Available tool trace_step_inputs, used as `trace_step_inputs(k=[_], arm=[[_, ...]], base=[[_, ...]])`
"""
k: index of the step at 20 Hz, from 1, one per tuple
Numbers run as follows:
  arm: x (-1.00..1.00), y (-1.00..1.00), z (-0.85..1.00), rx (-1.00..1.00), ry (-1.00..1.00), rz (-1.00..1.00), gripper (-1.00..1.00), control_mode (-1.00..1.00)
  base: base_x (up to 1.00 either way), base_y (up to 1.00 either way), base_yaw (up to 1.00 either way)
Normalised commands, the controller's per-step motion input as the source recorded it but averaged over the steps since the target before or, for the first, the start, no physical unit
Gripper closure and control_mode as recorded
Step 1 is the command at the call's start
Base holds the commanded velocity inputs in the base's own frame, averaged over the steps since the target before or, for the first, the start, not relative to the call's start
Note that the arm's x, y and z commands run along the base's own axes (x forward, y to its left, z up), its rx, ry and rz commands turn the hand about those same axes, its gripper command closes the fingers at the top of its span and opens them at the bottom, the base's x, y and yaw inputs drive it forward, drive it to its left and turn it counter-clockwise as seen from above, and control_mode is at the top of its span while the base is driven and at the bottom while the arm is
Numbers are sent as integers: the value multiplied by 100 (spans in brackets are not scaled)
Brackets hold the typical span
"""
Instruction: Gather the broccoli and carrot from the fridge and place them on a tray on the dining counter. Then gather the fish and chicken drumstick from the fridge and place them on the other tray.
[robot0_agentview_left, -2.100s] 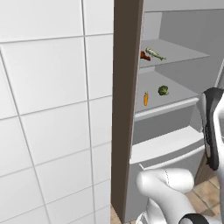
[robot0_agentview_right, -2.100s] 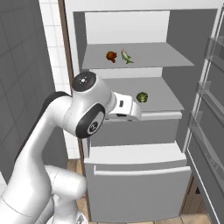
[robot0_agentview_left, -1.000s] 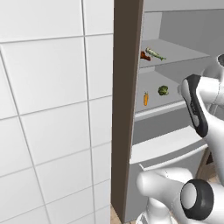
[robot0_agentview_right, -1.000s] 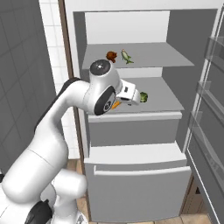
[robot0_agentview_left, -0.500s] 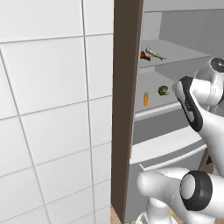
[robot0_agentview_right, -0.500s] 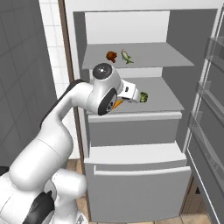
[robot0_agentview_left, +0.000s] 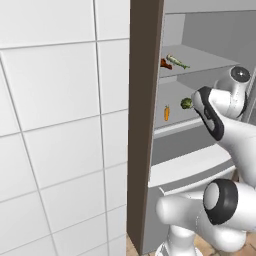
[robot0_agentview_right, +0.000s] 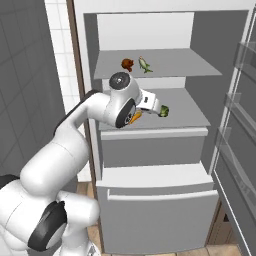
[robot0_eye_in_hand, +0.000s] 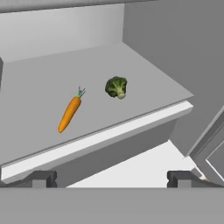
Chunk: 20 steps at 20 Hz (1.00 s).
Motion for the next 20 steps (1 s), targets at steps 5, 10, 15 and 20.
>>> trace_step_inputs(k=[5,10,15,20], arm=[[7,-8,-10,0,0,2,-100,-100],[6,-1,-15,0,0,2,-100,-100],[15,-5,-14,0,0,2,-100,-100],[24,-6,-8,1,0,2,-100,-100]], base=[[0,0,0],[0,0,0],[0,0,0],[0,0,0]])
